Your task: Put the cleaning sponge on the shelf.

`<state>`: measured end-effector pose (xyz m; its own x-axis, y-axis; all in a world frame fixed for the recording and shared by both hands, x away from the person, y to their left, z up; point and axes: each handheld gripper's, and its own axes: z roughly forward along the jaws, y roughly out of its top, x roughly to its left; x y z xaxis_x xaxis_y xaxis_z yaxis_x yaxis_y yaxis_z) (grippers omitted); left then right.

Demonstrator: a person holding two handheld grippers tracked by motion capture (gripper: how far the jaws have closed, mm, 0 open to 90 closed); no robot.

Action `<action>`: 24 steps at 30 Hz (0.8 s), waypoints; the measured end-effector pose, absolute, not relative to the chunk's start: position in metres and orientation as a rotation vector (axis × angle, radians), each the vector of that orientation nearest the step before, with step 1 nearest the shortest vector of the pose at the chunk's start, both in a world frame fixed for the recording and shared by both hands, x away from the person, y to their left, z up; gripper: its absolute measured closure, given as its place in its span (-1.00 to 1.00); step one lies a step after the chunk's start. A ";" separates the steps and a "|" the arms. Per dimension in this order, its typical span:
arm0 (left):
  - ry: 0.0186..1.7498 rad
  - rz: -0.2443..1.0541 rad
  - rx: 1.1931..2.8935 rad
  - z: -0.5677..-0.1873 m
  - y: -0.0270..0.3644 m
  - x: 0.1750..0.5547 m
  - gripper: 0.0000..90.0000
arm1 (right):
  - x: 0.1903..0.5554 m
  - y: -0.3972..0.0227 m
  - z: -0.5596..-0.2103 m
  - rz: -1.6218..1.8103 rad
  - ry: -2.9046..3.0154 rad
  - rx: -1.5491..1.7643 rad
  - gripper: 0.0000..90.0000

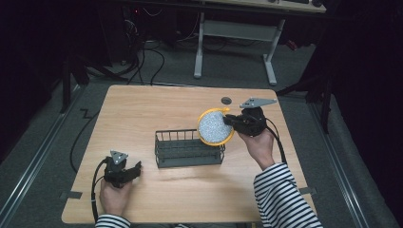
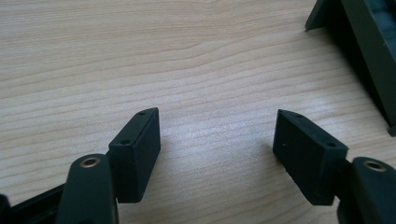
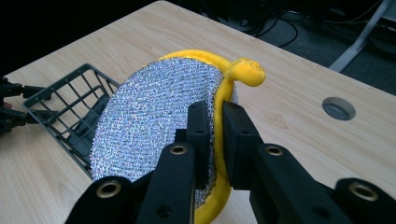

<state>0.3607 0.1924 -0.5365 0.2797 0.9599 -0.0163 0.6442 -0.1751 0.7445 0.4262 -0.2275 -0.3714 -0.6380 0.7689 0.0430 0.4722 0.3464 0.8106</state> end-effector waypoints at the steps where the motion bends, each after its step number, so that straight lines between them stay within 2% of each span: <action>1: 1.439 0.624 1.905 -0.536 0.192 0.361 -0.28 | 0.427 -0.226 -0.372 1.187 2.271 1.092 0.83; 24: 1.433 0.618 1.909 -0.537 0.192 0.361 -0.32 | 0.445 -0.199 -0.404 1.159 2.319 1.095 0.80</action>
<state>0.3609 0.1923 -0.5365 0.2872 0.9577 -0.0183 0.6443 -0.1790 0.7435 0.4450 -0.1985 -0.4036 -0.6522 0.7566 0.0470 0.4920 0.3753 0.7856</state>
